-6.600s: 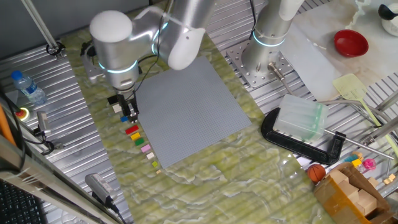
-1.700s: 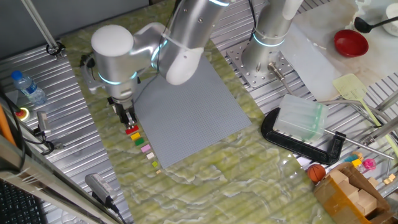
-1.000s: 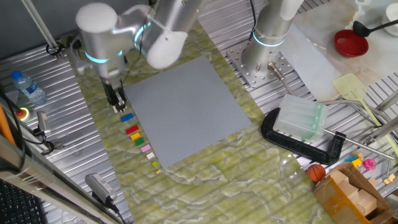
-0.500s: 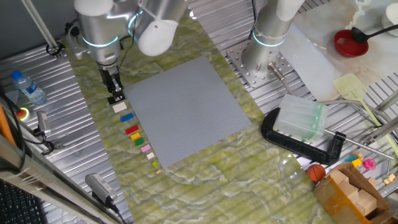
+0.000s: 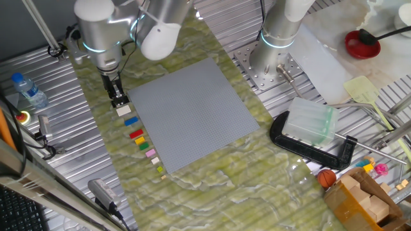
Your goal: Build with small Lego blocks
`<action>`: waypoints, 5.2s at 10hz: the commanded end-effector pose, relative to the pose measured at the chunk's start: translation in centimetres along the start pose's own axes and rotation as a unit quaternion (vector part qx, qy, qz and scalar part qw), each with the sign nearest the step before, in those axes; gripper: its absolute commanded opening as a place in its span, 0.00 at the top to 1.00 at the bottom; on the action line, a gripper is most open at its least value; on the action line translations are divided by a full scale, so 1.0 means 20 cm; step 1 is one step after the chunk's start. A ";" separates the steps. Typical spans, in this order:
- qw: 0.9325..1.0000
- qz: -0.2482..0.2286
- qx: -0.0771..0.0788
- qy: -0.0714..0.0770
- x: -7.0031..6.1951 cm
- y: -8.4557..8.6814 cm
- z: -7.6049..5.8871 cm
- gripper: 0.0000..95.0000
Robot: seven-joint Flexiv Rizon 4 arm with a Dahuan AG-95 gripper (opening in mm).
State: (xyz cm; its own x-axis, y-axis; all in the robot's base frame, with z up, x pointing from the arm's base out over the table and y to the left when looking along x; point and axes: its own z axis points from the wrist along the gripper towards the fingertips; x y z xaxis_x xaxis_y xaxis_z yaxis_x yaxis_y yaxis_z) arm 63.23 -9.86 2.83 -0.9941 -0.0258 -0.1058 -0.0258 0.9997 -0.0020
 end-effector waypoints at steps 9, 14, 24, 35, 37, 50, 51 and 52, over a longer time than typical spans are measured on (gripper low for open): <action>0.999 0.034 0.003 0.030 0.02 -0.02 0.03 0.60; 0.999 0.029 0.001 0.030 0.05 -0.04 0.04 0.60; 0.999 0.025 0.000 0.031 0.09 -0.03 0.07 0.60; 0.999 0.026 0.000 0.035 0.08 -0.03 0.07 0.60; 0.999 0.022 0.000 0.035 0.08 -0.03 0.07 0.60; 0.998 0.030 -0.006 0.059 0.09 -0.03 0.09 0.60; 0.998 0.030 -0.006 0.059 0.09 -0.03 0.09 0.60; 0.998 0.030 -0.007 0.056 0.08 -0.03 0.10 0.60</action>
State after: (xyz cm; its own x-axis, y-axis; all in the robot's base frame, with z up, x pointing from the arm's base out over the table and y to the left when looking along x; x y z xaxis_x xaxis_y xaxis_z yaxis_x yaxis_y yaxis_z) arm 61.87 -10.50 0.79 -0.9994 0.0343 0.0073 0.0344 0.9993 0.0145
